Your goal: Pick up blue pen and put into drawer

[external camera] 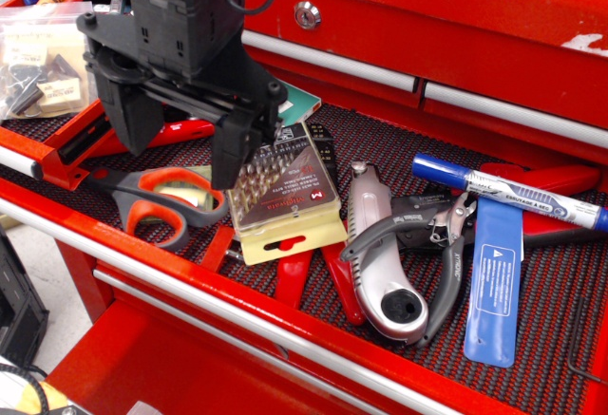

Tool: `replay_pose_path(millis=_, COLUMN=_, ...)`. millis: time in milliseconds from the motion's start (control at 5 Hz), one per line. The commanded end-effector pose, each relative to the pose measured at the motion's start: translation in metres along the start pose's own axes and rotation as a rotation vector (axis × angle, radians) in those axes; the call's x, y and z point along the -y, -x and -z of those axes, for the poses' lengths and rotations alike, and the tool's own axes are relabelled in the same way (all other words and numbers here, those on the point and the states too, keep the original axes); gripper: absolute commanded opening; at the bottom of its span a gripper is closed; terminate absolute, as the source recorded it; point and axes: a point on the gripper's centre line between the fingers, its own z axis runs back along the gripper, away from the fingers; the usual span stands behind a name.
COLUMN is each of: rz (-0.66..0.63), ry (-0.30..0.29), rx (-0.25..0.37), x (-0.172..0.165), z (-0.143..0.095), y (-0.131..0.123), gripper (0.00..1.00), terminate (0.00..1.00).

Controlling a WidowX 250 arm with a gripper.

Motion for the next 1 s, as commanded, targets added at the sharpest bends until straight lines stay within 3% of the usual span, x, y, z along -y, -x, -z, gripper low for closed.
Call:
replay_pose_path(millis=0, rz=0.000, ry=0.000, rx=0.000, x=0.000, z=0.000, y=0.000, gripper=1.00, terminate=0.00)
replay_pose_path(millis=200, rz=-0.236, ry=-0.046, rx=-0.094, x=0.035, z=0.000, y=-0.022, gripper=1.00, terminate=0.00)
replay_pose_path(millis=400, rz=-0.482, ry=-0.092, rx=-0.123, x=0.072, z=0.002, y=-0.058, gripper=1.00, terminate=0.00)
replay_pose_path(millis=600, rz=-0.730, ry=-0.200, rx=-0.038, x=0.100, z=0.005, y=-0.095, gripper=1.00, terminate=0.00)
replay_pose_path(millis=800, rz=-0.757, ry=-0.204, rx=0.100, x=0.121, z=0.008, y=-0.117, gripper=1.00, terminate=0.00)
